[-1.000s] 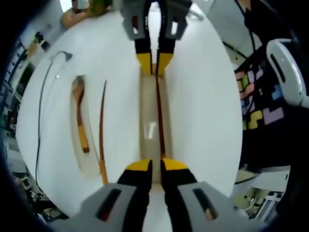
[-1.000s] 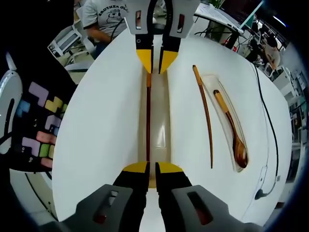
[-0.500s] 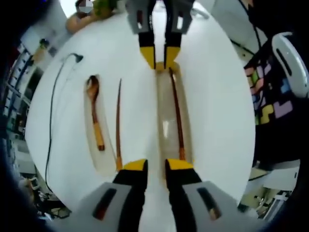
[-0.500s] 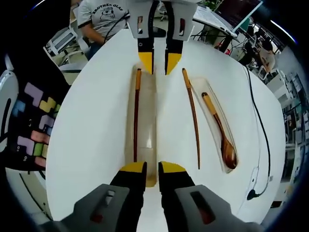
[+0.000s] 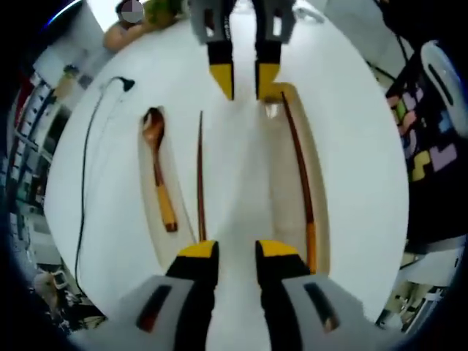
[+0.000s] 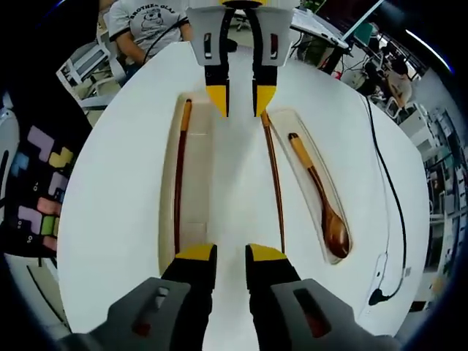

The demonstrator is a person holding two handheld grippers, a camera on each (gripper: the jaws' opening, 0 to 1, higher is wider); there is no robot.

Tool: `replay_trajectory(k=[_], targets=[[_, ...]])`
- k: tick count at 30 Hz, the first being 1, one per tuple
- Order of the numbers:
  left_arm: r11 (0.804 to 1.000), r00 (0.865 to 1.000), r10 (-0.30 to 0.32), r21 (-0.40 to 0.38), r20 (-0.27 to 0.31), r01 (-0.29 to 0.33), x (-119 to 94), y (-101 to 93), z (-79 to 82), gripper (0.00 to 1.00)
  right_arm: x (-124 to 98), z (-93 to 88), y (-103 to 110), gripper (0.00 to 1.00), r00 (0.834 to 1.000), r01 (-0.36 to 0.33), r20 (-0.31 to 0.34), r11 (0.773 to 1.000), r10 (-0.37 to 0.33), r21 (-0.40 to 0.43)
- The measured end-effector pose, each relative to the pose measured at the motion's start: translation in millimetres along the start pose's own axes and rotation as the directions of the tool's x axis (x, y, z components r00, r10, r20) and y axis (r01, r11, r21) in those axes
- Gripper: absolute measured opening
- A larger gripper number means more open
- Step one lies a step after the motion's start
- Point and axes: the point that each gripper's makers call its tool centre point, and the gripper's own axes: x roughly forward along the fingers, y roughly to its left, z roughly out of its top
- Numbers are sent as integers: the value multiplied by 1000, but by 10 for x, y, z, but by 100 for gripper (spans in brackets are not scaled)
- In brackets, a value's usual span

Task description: Arrange the utensils inside the cutlery case until each visible utensil rests in its matching compartment.

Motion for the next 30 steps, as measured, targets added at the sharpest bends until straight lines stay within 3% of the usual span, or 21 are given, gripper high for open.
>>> replay_trajectory(k=[7, 22, 30], targets=[[1000, 1000, 14, 10, -3, -14, 83, 98, 0, 21, 75, -19, -207, 20, 998, 69, 11, 997, -69, 19], [1000, 1000, 7, 1, -31, -6, 189, 166, -85, 25, 266, -14, -334, 20, 999, 37, 12, 999, -37, 30], [1000, 1000, 18, -16, -17, -18, 198, 228, -74, 24, 327, -4, -369, 19, 1000, 14, 15, 999, -15, 36]])
